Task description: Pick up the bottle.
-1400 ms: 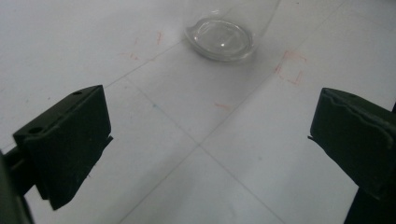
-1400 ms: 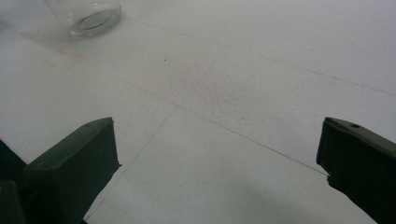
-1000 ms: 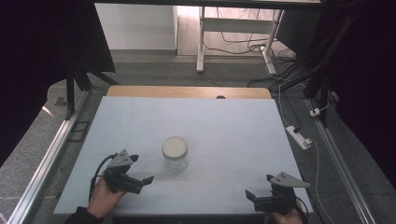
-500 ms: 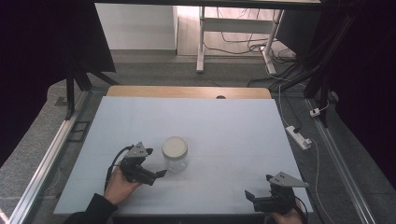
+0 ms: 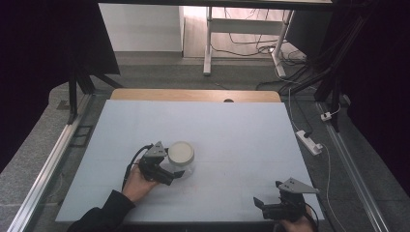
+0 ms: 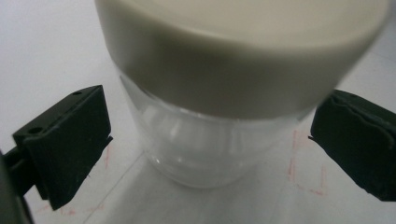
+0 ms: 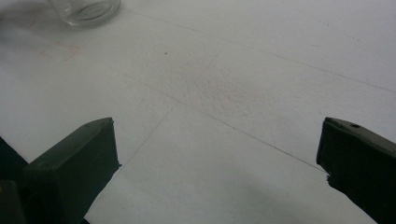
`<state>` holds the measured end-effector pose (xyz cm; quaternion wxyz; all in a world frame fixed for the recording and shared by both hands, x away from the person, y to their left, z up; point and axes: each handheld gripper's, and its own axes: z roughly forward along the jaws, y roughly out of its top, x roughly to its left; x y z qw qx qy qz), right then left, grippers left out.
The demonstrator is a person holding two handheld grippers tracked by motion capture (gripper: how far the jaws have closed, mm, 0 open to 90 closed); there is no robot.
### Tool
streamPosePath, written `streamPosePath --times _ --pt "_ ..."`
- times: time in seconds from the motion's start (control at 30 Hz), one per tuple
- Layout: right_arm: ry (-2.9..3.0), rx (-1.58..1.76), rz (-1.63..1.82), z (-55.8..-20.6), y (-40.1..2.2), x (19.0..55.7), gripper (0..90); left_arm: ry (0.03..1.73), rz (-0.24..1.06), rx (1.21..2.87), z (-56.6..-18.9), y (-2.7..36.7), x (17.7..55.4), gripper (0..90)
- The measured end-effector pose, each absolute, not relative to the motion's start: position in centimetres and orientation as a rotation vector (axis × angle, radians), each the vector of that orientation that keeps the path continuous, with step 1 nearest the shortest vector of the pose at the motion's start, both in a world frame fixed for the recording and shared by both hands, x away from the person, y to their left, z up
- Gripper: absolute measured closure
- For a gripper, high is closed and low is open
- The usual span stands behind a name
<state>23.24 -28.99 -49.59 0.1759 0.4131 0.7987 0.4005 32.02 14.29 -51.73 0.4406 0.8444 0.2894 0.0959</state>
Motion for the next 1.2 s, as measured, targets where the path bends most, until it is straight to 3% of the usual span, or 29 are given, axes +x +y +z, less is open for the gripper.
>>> streamPosePath --times 1.2 --pt "2.275 1.156 1.125 -49.6 -28.8 23.2 0.0 0.667 0.269 2.138 -52.1 12.4 33.2 7.4"
